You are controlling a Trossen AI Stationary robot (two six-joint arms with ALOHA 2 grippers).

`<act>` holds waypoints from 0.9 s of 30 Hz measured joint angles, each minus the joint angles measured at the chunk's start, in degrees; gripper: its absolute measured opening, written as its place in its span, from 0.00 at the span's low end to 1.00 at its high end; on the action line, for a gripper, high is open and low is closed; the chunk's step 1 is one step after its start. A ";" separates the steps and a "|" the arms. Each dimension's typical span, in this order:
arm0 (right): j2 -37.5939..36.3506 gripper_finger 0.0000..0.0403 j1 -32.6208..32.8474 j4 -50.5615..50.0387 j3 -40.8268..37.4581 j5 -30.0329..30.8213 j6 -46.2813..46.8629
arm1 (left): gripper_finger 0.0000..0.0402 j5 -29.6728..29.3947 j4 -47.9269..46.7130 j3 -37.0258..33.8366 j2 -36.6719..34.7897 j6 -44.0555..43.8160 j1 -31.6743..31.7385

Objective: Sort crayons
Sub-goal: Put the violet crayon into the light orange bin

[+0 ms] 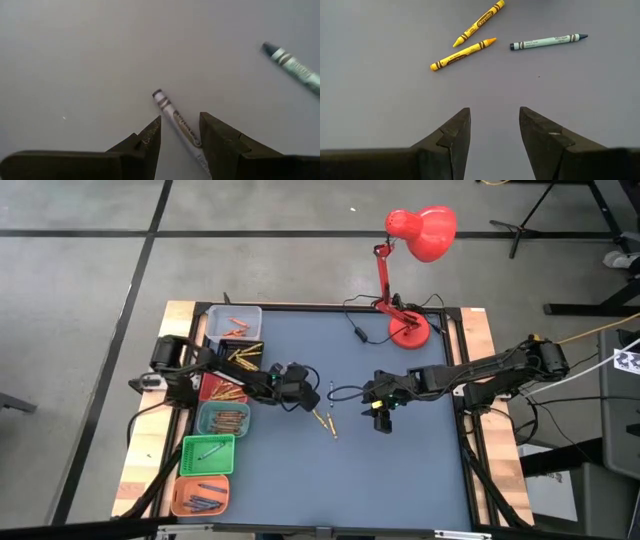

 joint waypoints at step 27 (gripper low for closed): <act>0.00 0.42 0.01 -0.03 0.00 0.00 -0.01 | 0.02 4.48 -0.96 0.00 0.81 6.27 -3.33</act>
